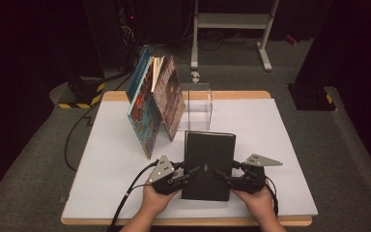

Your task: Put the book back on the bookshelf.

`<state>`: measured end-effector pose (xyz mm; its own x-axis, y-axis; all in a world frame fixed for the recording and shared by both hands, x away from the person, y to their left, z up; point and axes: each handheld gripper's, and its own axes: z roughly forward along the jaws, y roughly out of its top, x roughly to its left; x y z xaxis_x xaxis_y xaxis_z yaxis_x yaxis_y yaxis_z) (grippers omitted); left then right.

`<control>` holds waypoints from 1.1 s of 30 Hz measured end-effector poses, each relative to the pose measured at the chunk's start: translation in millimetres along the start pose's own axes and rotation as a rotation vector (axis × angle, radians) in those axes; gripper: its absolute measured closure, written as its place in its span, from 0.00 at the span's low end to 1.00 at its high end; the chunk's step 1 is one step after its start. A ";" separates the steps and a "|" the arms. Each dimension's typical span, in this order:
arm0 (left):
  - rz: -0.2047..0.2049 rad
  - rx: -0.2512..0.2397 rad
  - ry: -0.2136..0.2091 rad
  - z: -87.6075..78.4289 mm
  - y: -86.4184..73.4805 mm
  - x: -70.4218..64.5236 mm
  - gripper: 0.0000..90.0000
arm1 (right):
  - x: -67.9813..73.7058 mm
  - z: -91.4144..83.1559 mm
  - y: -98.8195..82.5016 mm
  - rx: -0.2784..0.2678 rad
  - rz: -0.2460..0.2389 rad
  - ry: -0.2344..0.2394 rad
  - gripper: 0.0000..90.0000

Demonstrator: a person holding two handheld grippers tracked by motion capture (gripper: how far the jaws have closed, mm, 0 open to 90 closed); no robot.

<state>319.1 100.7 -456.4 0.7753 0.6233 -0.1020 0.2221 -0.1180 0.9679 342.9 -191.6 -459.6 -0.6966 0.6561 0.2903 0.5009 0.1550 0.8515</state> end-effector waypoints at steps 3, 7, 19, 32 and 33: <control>-0.007 -0.012 -0.003 0.2 1.2 -0.9 0.69 | 0.9 -2.1 0.2 -0.006 -0.010 -0.004 0.28; 0.005 -0.018 0.000 0.5 4.4 -1.8 0.70 | 3.6 -5.5 2.6 -0.020 -0.027 -0.022 0.31; 0.022 -0.025 0.013 2.4 11.9 1.3 0.71 | 8.5 -10.0 11.7 -0.055 -0.087 -0.065 0.38; 0.055 -0.034 0.026 10.7 16.6 5.1 0.71 | 5.5 -9.8 17.9 -0.075 -0.099 -0.098 0.38; 0.054 -0.034 0.027 11.6 16.9 5.5 0.71 | 4.8 -9.8 18.2 -0.076 -0.100 -0.100 0.38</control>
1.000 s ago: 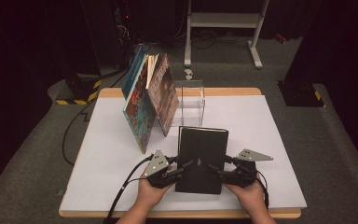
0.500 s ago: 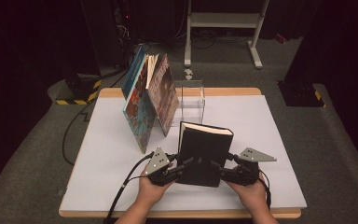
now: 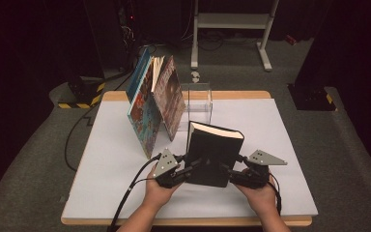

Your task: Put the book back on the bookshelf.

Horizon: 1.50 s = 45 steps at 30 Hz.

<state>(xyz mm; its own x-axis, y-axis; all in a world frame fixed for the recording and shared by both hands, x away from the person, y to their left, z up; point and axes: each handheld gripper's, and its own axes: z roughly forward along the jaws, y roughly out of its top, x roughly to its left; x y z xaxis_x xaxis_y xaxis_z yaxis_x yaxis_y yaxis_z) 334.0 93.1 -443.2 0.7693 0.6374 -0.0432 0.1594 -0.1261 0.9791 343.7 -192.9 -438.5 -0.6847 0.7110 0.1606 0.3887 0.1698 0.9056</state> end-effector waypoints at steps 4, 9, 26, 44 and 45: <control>-0.003 -0.003 -0.002 2.3 0.7 0.8 0.71 | -2.2 0.0 0.9 -0.007 0.005 -0.004 0.38; 0.003 -0.009 0.001 4.9 1.8 2.2 0.71 | -4.1 0.2 3.2 -0.010 0.002 -0.009 0.38; 0.027 -0.021 0.001 19.8 7.4 15.9 0.70 | -15.3 7.0 14.7 -0.016 -0.007 -0.036 0.38; 0.054 -0.016 -0.001 24.8 -3.4 21.0 0.69 | -17.2 14.1 9.8 -0.012 -0.021 -0.065 0.37; 0.061 -0.014 -0.001 24.4 -4.1 20.1 0.69 | -16.4 13.8 8.9 -0.013 -0.024 -0.067 0.36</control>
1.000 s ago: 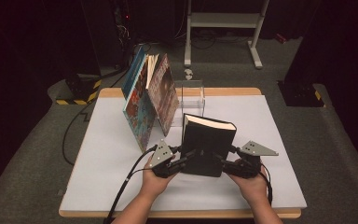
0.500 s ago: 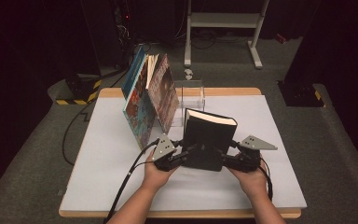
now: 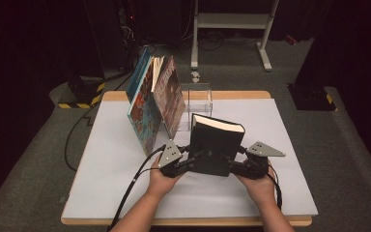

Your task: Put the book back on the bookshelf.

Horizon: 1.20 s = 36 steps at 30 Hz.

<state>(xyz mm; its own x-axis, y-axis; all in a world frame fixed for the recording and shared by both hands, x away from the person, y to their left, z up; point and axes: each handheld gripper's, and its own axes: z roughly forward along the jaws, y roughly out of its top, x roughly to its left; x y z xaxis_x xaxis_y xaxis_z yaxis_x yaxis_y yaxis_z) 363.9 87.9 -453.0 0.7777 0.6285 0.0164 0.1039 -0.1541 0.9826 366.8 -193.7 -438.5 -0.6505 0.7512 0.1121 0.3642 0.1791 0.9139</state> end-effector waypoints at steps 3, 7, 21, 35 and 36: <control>0.007 0.001 0.004 -3.0 -1.9 -2.8 0.69 | 2.3 -1.9 -3.2 -0.014 -0.002 0.001 0.36; 0.016 0.009 0.015 -7.4 -5.3 -5.3 0.68 | 7.0 -3.3 -4.8 -0.021 -0.008 -0.006 0.34; 0.028 0.027 0.036 -20.9 -16.5 -7.5 0.66 | 15.6 -9.3 -11.9 -0.042 -0.029 0.006 0.35; -0.022 0.053 0.066 -45.2 -30.8 -1.9 0.55 | 15.8 -11.9 -15.9 -0.050 -0.023 0.027 0.35; -0.019 0.059 0.070 -47.6 -32.1 -1.4 0.53 | 15.8 -12.0 -16.0 -0.050 -0.023 0.031 0.34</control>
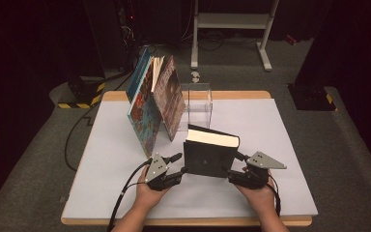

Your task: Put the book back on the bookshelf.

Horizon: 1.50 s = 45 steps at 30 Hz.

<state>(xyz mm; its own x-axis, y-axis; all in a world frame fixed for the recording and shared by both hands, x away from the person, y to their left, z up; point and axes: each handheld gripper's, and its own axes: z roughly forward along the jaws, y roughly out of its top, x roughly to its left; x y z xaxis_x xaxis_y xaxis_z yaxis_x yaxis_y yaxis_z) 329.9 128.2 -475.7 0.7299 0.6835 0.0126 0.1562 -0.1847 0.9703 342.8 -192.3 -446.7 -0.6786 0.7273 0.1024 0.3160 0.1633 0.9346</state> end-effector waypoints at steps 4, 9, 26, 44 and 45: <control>0.001 0.025 0.025 -13.5 -8.7 4.2 0.51 | 0.8 0.6 -0.2 -0.001 0.000 0.011 0.33; -0.021 0.043 0.082 -31.5 -17.2 14.1 0.49 | 1.0 0.6 -0.2 -0.002 0.006 0.009 0.33; -0.089 0.135 0.273 -53.6 -36.0 42.2 0.41 | -2.2 1.3 5.5 -0.014 0.007 0.066 0.26; -0.102 0.098 0.275 -60.8 -32.4 44.7 0.40 | -6.5 15.7 36.6 -0.005 -0.012 0.181 0.20; -0.104 0.096 0.274 -60.8 -32.5 44.9 0.40 | -6.2 16.9 37.0 -0.005 -0.014 0.190 0.22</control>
<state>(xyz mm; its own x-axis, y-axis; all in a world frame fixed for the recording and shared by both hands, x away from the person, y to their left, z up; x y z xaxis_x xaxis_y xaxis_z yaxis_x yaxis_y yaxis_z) 317.1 207.9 -492.0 0.5023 0.8647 -0.0081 0.2926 -0.1612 0.9426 369.9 -179.5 -418.5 -0.7958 0.5863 0.1515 0.3027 0.1685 0.9381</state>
